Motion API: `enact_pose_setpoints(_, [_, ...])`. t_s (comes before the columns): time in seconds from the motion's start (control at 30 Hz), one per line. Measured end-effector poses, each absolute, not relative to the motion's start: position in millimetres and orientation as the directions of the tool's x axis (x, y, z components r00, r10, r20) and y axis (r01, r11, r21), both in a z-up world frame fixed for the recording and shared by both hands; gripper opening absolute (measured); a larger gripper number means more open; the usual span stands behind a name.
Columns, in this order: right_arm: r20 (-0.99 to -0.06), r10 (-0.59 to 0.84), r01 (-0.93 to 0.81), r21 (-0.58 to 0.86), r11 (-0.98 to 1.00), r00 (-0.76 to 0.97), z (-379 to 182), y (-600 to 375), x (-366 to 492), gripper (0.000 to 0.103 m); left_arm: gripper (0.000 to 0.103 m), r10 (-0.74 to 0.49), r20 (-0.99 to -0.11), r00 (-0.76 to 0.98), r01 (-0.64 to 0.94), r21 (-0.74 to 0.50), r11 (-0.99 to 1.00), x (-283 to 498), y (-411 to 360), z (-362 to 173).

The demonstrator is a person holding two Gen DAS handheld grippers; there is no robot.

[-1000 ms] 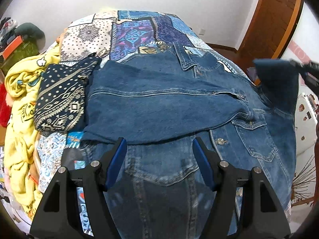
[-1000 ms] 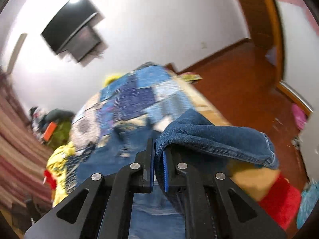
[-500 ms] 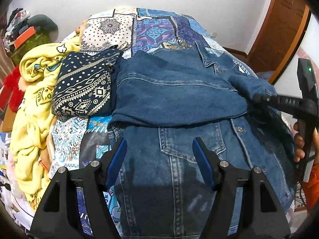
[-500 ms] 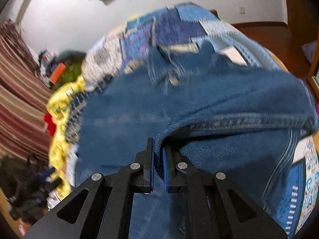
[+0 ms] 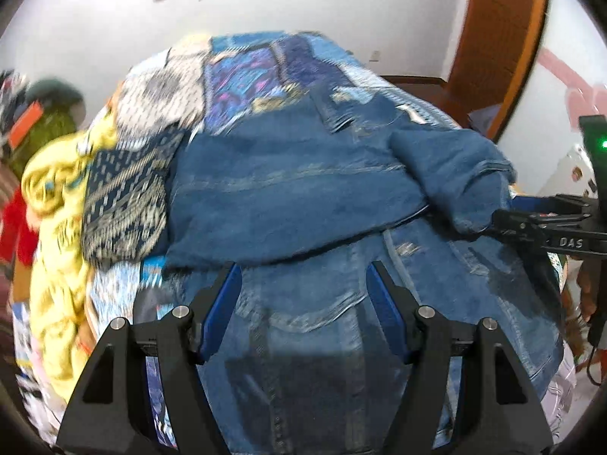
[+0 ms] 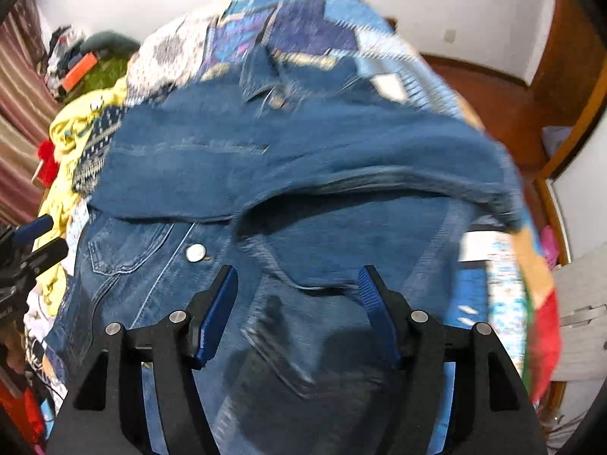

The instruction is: Fold large clothes

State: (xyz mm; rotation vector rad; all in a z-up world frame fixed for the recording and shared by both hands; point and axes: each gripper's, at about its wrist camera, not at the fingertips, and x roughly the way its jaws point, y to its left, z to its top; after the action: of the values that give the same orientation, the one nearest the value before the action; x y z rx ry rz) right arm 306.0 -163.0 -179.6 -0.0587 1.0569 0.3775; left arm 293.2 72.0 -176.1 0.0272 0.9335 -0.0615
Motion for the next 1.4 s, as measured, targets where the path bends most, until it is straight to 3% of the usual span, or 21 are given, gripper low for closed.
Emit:
enact_pose_setpoints(0.33, [-0.752,0.14,-0.175,0.034,0.984,0.644,-136,-240,302,0.076,0.067,-0.164,-0.789,0.592,0.252,-0.012,0.968,346,-18,-142])
enact_pose_setpoints(0.5, [-0.77,0.125,-0.132,0.053,0.99,0.625,-151,-261,306,0.078,0.067,-0.163,-0.812,0.56,0.315,0.027,0.949,381,-62,-151])
enact_pose_setpoints(1.0, [-0.85,0.133,-0.105,0.092,0.99,0.509,-202,-292,317,0.078,0.067,-0.204,-0.904,0.377,0.433,-0.023,0.901,448,-158,-217])
enact_pose_setpoints(1.23, [-0.865,0.158,-0.097,0.127,0.987,0.475,-215,-295,323,0.078,0.067,-0.161,-0.9,0.405,0.475,0.056,0.878,458,-179,-244])
enact_pose_setpoints(1.3, [-0.867,0.165,-0.098,0.135,0.986,0.469,-217,-293,324,0.078,0.051,-0.148,-0.887,0.438,0.465,0.082,0.882,460,-178,-245])
enact_pose_setpoints(1.4, [-0.87,0.167,-0.104,0.134,0.985,0.463,-219,-289,325,0.078,0.036,-0.157,-0.886,0.435,0.435,0.055,0.899,468,-168,-246])
